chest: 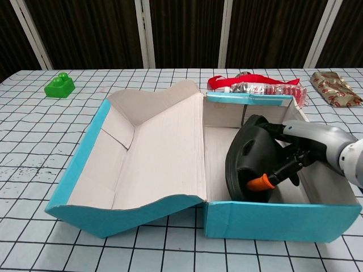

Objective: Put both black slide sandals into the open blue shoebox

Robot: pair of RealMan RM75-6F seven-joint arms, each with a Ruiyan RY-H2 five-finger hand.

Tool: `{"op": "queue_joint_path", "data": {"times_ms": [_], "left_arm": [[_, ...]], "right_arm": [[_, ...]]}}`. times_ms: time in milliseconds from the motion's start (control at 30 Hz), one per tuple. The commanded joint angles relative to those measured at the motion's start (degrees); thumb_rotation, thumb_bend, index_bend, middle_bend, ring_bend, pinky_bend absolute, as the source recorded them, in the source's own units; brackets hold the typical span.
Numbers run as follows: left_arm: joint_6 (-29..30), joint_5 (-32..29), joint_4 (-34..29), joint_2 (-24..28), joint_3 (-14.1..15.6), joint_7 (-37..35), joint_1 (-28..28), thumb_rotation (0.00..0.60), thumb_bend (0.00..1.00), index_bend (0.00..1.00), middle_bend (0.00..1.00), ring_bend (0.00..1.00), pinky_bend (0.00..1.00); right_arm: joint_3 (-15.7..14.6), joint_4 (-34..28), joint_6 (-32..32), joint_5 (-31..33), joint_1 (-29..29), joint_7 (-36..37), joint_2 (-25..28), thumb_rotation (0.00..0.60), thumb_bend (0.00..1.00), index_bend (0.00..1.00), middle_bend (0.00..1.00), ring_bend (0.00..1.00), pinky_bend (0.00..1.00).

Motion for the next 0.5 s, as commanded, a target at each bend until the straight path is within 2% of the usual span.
{"op": "queue_joint_path", "data": {"times_ms": [33, 200, 500], "left_arm": [[-0.11, -0.06, 0.00, 0.08, -0.01, -0.19, -0.02, 0.600, 0.08, 0.13, 0.00, 0.00, 0.10], [-0.39, -0.08, 0.01, 0.19, 0.06, -0.50, -0.10, 0.600, 0.08, 0.13, 0.00, 0.00, 0.10], [-0.42, -0.13, 0.05, 0.32, 0.04, -0.72, -0.11, 0.600, 0.08, 0.13, 0.00, 0.00, 0.10]], "right_arm": [[0.13, -0.28, -0.29, 0.65, 0.20, 0.84, -0.19, 0.600, 0.03, 0.00, 0.00, 0.67, 0.70], [1.01, -0.78, -2.28, 1.75, 0.17, 4.59, -0.66, 0.600, 0.03, 0.00, 0.00, 0.67, 0.70], [1.44, 0.57, -3.29, -0.06, 0.05, 9.50, -2.28, 0.600, 0.03, 0.00, 0.00, 0.67, 0.70]]}}
